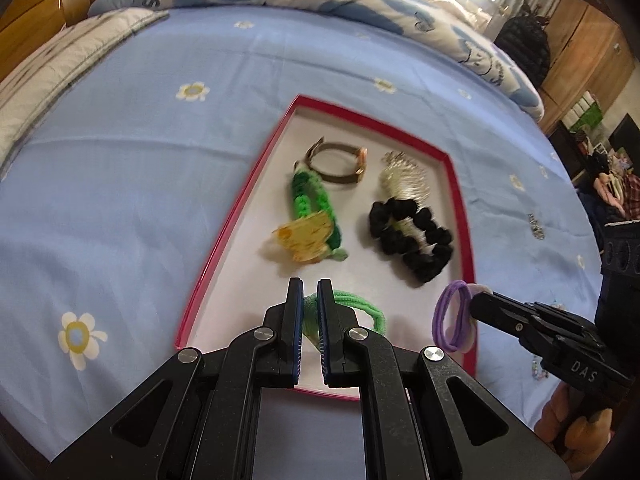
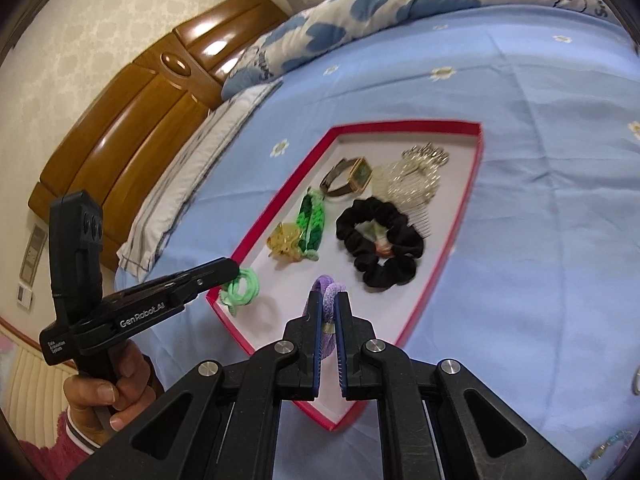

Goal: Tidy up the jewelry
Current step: 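Carry the green hair tie with the left tool into the tray while the right tool carries the purple ties, then open both tools and withdraw them toward the remaining bracelets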

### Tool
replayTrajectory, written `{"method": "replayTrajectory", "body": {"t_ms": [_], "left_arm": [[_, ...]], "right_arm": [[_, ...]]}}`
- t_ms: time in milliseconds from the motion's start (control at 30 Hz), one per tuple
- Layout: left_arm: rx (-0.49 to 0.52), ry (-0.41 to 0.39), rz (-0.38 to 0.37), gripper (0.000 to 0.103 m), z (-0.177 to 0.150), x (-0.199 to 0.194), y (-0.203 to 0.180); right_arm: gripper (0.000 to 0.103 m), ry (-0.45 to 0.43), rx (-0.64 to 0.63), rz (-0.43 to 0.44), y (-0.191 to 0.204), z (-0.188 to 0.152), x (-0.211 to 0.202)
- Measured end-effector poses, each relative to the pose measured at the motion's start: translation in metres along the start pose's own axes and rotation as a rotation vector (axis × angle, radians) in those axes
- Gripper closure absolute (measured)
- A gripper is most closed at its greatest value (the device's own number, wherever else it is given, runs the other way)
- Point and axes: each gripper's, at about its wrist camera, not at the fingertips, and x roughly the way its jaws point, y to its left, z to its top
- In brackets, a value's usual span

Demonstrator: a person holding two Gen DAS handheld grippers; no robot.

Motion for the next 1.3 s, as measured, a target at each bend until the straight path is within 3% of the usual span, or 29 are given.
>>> {"method": "replayTrajectory", "body": {"t_ms": [533, 733, 800, 867, 1100, 1200, 1300], "left_arm": [[0.007, 0.064, 0.049, 0.095, -0.009, 0.026, 0.003], [0.005, 0.060, 0.053, 0.086, -0.009, 0.025, 0.003], [0.001, 0.055, 0.052, 0.081, -0.009, 0.022, 0.004], [-0.004, 0.047, 0.052, 0.077, -0.009, 0.019, 0.004], [-0.017, 0.014, 0.037, 0.077, -0.007, 0.001, 0.003], [-0.018, -0.005, 0.026, 0.069, -0.009, -0.008, -0.002], [-0.017, -0.013, 0.010, 0.068, -0.013, -0.014, -0.008]], "right_arm": [[0.093, 0.096, -0.020, -0.048, -0.002, -0.004, 0.035], [0.091, 0.095, -0.013, -0.060, -0.004, -0.004, 0.036], [0.085, 0.090, -0.007, -0.061, -0.005, -0.004, 0.036], [0.073, 0.081, -0.002, -0.057, -0.006, -0.004, 0.033], [0.071, 0.031, -0.003, -0.056, -0.003, -0.004, 0.014], [0.071, -0.007, 0.000, -0.059, -0.003, -0.005, -0.002], [0.071, -0.038, 0.021, -0.071, -0.010, -0.009, -0.020]]}}
